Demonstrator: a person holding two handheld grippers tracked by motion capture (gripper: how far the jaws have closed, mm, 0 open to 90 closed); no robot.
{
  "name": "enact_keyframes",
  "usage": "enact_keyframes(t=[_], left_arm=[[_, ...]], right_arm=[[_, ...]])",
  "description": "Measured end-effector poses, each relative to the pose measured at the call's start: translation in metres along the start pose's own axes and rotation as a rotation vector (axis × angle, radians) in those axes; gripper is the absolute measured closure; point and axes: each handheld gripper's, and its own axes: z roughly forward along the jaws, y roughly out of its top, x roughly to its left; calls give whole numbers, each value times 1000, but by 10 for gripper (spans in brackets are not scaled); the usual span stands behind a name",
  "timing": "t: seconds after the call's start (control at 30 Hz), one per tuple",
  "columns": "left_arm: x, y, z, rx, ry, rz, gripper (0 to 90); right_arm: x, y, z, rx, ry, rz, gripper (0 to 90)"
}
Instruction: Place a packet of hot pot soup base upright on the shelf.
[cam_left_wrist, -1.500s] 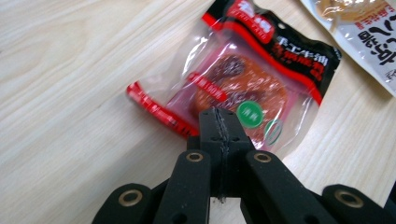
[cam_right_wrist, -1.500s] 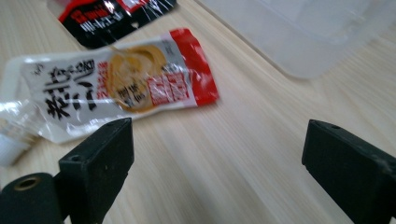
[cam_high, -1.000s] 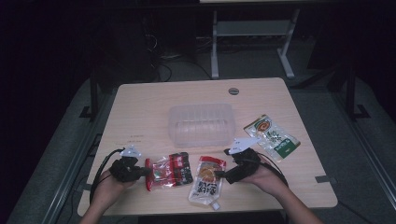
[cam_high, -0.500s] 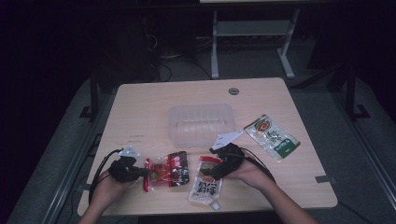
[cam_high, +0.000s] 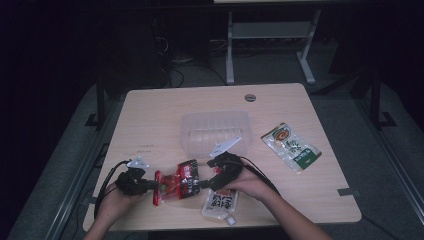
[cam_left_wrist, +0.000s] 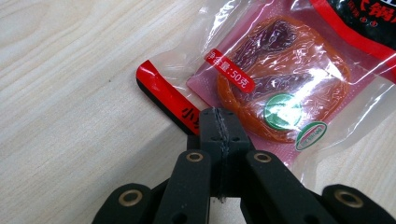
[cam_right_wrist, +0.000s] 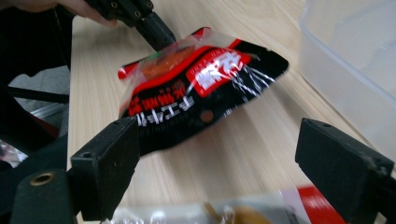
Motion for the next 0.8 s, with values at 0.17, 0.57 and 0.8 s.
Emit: enact_keyframes(t=[0.17,0.57,0.8], left_arm=[[-1,0,0,-3,5,0,898],[-1,0,0,5,8,-2,899],[-2,-1,0,4,14,-4,899]], right_arm=[[-3,7,16,-3,35,28,135],[-1,4,36,25,96,62,147],[4,8,44,-3,135,58,314]])
